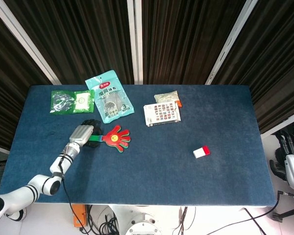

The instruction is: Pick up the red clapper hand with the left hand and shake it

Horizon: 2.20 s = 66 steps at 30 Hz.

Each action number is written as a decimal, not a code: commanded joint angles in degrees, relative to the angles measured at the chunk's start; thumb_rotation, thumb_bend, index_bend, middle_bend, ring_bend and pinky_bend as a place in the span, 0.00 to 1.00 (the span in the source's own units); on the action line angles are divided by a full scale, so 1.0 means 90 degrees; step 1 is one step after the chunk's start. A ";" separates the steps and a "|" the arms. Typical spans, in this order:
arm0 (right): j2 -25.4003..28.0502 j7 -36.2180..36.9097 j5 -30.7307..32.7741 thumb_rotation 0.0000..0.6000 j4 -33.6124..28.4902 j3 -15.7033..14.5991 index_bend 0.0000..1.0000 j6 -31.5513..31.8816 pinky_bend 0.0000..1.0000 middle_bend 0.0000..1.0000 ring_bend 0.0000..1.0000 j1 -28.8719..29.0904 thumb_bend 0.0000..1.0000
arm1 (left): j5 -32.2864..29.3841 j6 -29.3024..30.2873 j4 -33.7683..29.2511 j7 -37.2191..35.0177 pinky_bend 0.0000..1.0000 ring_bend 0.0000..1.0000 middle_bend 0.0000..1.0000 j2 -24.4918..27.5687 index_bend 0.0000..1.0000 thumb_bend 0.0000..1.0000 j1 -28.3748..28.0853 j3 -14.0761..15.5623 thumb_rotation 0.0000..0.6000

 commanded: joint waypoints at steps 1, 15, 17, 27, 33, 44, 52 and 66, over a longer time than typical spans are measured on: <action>0.0000 -0.0001 0.0009 1.00 0.0002 0.0003 0.00 -0.0003 0.00 0.00 0.00 -0.0001 0.33 | 0.0012 0.0040 -0.0019 0.0016 0.06 0.00 0.11 -0.0011 0.47 0.29 0.0002 0.0006 1.00; -0.0002 0.0053 0.0027 1.00 0.0030 0.0009 0.00 0.0001 0.00 0.00 0.00 -0.0021 0.33 | 0.0442 0.1496 0.0009 -0.0230 0.59 0.36 0.46 -0.0230 0.65 0.33 0.0307 -0.0145 1.00; -0.0002 0.0050 0.0016 1.00 0.0024 0.0004 0.00 -0.0001 0.00 0.00 0.00 -0.0020 0.33 | 0.0540 0.1657 0.0041 -0.0250 0.72 0.48 0.55 -0.0224 0.66 0.33 0.0333 -0.0132 1.00; 0.0007 0.0023 -0.0033 1.00 -0.0021 -0.0009 0.00 0.0003 0.00 0.00 0.00 -0.0012 0.33 | 0.0581 0.1611 0.0092 -0.0089 1.00 0.87 0.85 -0.0162 0.64 0.33 0.0344 -0.0030 1.00; 0.0019 0.0024 -0.0013 1.00 -0.0024 0.0001 0.00 -0.0003 0.00 0.00 0.00 -0.0012 0.33 | 0.0529 0.1574 0.0121 -0.0137 1.00 0.97 0.95 -0.0162 0.56 0.33 0.0345 -0.0059 1.00; 0.0019 0.0018 -0.0001 1.00 -0.0023 -0.0005 0.00 -0.0016 0.00 0.00 0.00 -0.0017 0.33 | 0.0612 0.2062 0.0286 -0.0756 1.00 1.00 1.00 -0.0370 0.72 0.23 0.0457 -0.0217 1.00; 0.0012 -0.0014 0.0004 1.00 -0.0040 -0.0007 0.00 -0.0011 0.00 0.00 0.00 -0.0024 0.33 | 0.0598 0.1773 0.0096 -0.1787 1.00 1.00 1.00 -0.0187 1.00 0.21 0.0474 -0.0271 1.00; 0.0029 -0.0026 0.0015 1.00 -0.0071 0.0004 0.00 0.0004 0.00 0.00 0.00 -0.0033 0.33 | 0.0658 0.1425 -0.0584 -0.2853 1.00 1.00 1.00 0.0317 1.00 0.51 0.0449 -0.0304 1.00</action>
